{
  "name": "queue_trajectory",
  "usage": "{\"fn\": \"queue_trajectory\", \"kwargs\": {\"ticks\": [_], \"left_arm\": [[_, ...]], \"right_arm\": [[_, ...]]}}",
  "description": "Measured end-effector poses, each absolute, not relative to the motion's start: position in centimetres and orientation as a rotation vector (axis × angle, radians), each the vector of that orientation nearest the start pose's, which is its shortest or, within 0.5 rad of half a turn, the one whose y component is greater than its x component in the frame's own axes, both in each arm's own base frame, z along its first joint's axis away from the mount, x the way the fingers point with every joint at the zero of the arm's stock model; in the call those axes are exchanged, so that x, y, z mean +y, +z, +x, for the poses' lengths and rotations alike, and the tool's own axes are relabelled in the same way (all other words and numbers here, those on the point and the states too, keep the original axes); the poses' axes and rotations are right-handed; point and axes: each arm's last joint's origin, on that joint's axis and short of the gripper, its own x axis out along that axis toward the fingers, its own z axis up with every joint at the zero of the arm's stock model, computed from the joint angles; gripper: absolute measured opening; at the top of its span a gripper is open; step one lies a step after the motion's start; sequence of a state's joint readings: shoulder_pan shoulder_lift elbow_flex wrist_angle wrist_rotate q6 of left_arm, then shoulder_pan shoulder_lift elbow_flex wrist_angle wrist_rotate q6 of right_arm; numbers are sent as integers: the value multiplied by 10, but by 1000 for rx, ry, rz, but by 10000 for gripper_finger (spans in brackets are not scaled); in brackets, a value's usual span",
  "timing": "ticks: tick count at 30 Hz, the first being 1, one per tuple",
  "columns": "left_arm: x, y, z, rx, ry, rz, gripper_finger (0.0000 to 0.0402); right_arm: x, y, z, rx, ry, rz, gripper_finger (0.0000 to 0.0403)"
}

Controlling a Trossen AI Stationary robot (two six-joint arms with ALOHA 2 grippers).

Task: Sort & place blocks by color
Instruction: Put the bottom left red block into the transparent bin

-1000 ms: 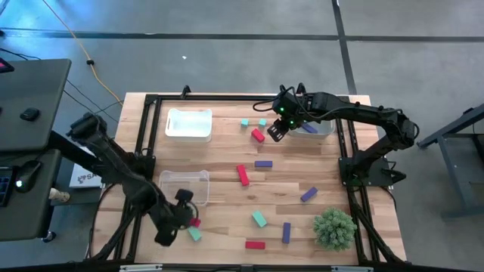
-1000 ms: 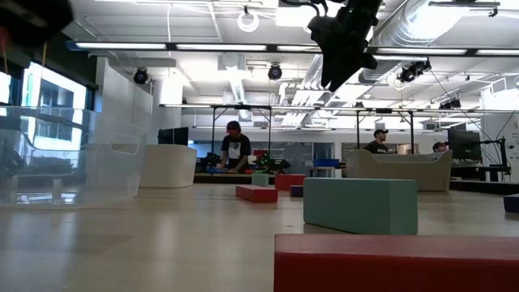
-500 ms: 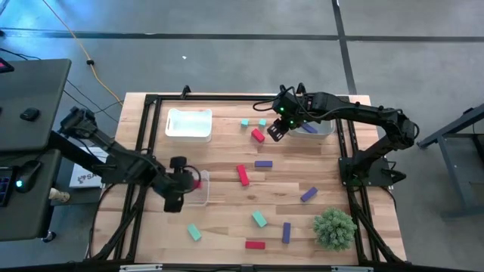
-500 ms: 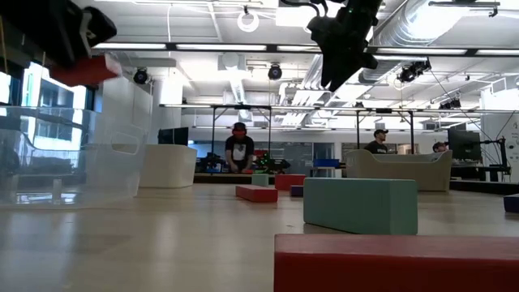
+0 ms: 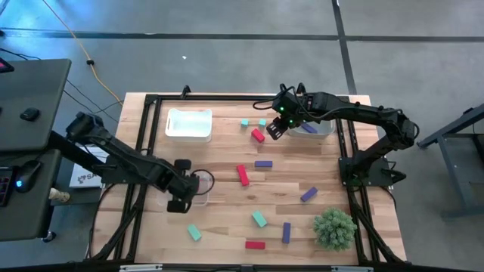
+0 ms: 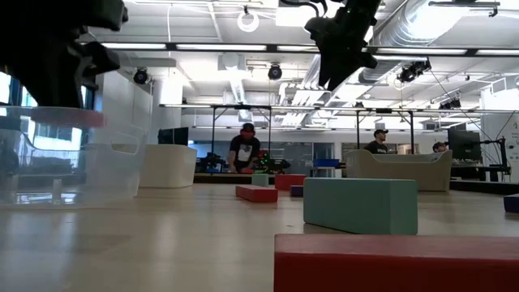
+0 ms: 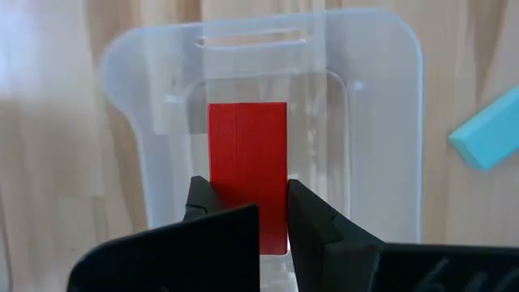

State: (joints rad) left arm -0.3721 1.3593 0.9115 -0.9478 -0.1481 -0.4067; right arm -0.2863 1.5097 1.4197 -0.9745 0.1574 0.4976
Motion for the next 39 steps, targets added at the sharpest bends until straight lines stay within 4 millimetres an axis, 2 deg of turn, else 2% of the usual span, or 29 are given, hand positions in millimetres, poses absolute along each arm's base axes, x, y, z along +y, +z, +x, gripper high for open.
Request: {"fn": "queue_trajectory", "kwargs": {"ticks": [9, 17, 33, 39], "left_arm": [[-85, 182, 227, 1507, 64, 89, 0], [-88, 164, 233, 1570, 81, 113, 0], [-88, 161, 234, 1590, 78, 98, 3], [-88, 161, 234, 1590, 78, 97, 39]], "right_arm": [[-89, 320, 287, 952, -655, 514, 126], [-89, 320, 287, 952, -655, 518, 126], [-89, 320, 287, 951, -655, 518, 126], [-89, 320, 287, 951, -655, 518, 126]]}}
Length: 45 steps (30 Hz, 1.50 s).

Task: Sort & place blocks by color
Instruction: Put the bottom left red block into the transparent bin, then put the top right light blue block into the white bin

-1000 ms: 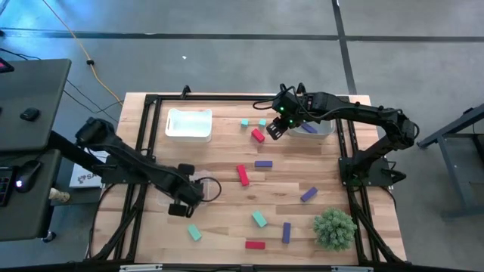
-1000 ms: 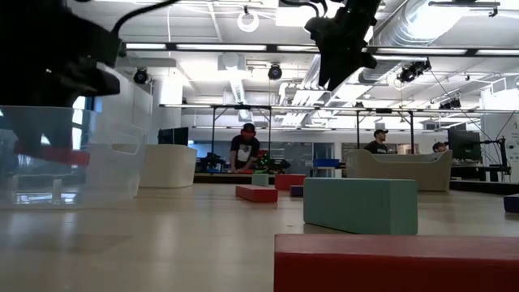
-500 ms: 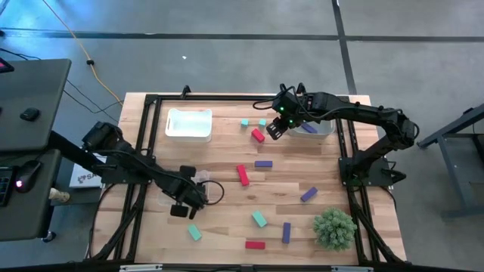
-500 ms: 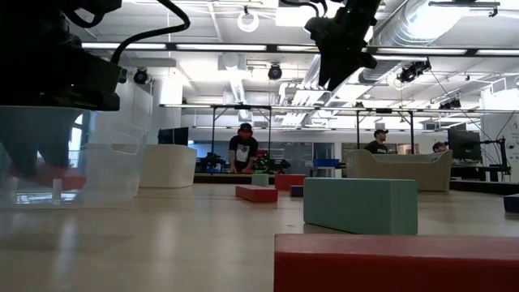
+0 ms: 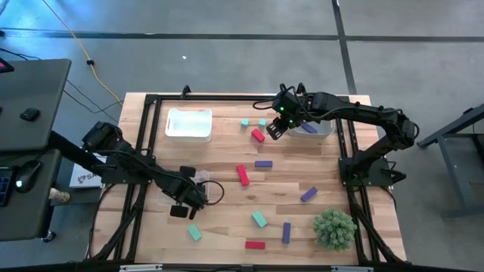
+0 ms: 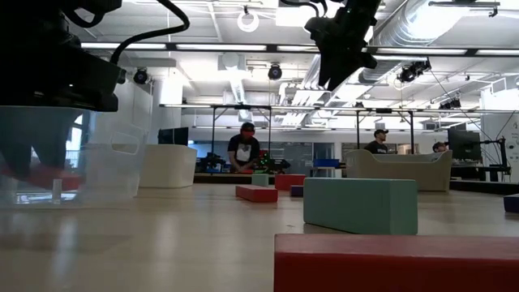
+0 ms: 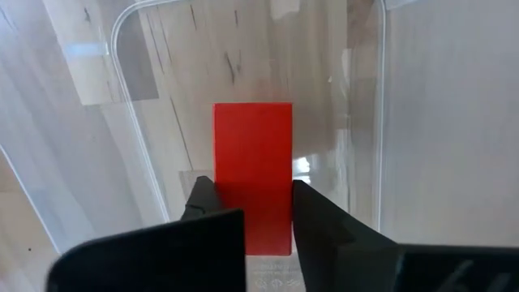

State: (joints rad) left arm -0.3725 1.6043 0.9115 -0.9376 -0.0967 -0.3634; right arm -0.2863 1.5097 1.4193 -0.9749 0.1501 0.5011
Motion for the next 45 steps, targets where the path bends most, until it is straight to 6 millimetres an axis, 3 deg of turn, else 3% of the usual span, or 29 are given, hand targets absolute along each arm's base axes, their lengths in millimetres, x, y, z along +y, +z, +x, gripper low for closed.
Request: {"fn": "queue_trajectory", "kwargs": {"ticks": [8, 18, 27, 37, 45], "left_arm": [[-89, 161, 233, 1603, 58, 70, 88], [-88, 168, 230, 1602, 26, 56, 94], [-69, 203, 220, 1459, 52, 43, 95], [-34, 245, 203, 1255, 162, -71, 95], [-13, 278, 186, 985, 280, -208, 95]], "right_arm": [[-89, 320, 287, 952, -655, 517, 126], [-89, 322, 289, 921, -644, 511, 126], [-92, 329, 299, 811, -591, 445, 128], [-106, 335, 301, 732, -636, 366, 196], [-122, 339, 300, 725, -578, 198, 202]]}}
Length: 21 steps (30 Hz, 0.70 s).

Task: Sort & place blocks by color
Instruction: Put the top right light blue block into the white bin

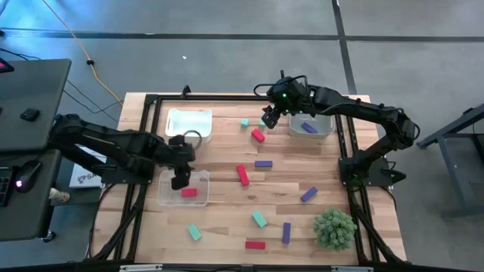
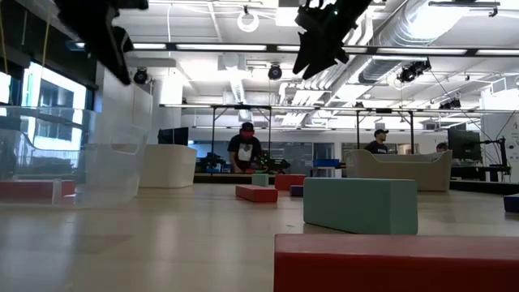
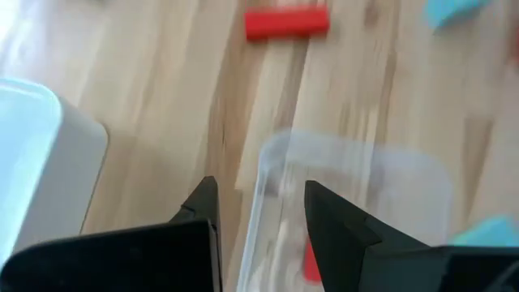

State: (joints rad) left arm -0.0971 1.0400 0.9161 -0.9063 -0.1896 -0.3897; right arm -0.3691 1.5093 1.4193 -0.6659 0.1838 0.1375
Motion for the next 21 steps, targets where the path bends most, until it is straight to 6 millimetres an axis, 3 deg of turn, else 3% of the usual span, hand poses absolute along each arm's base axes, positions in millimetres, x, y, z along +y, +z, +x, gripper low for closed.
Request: {"fn": "queue_trajectory", "kwargs": {"ticks": [10, 21], "left_arm": [[4, 319, 174, 577, 369, -226, 95], [29, 332, 167, 458, 525, -122, 94]], "right_arm": [[-146, 336, 304, 703, -519, 56, 202], [-175, 301, 317, 795, -424, 67, 202]]}}
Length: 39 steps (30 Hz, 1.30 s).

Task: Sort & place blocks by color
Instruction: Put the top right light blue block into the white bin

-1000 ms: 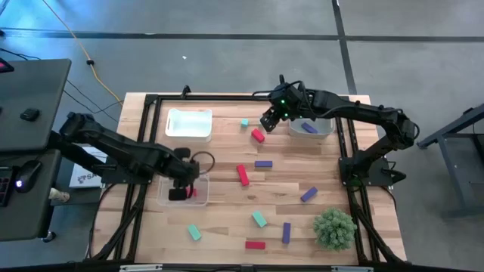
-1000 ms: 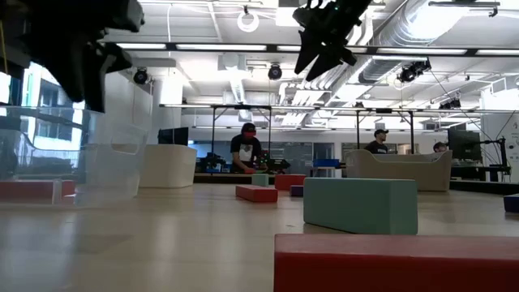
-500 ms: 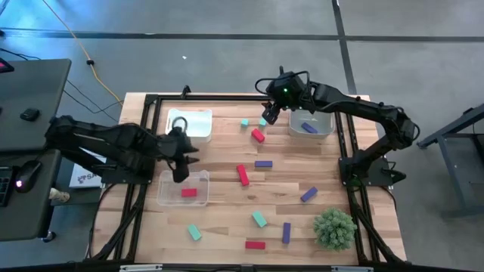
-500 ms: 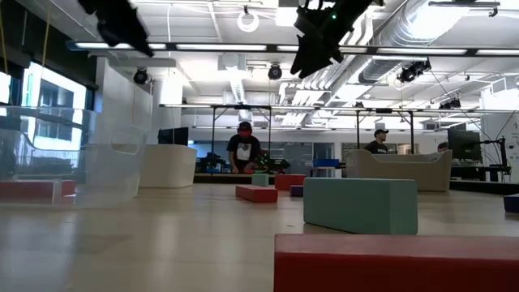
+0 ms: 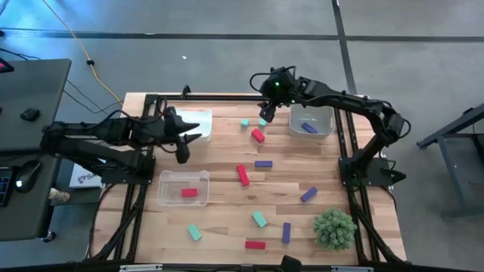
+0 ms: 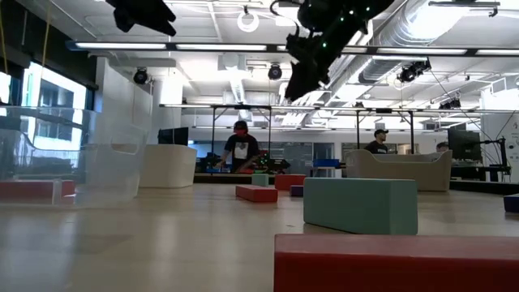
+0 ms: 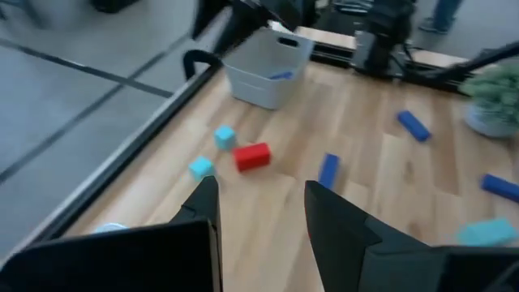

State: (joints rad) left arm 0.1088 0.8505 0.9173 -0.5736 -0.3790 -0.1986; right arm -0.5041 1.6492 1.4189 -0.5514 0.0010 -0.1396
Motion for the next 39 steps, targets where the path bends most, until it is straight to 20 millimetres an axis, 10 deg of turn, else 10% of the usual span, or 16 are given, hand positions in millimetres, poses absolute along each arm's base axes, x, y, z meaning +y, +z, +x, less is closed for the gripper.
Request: {"fn": "queue_trajectory", "kwargs": {"ticks": [39], "left_arm": [[48, 331, 163, 457, 640, -158, 94]], "right_arm": [[-204, 180, 339, 1219, -305, 133, 202]]}}
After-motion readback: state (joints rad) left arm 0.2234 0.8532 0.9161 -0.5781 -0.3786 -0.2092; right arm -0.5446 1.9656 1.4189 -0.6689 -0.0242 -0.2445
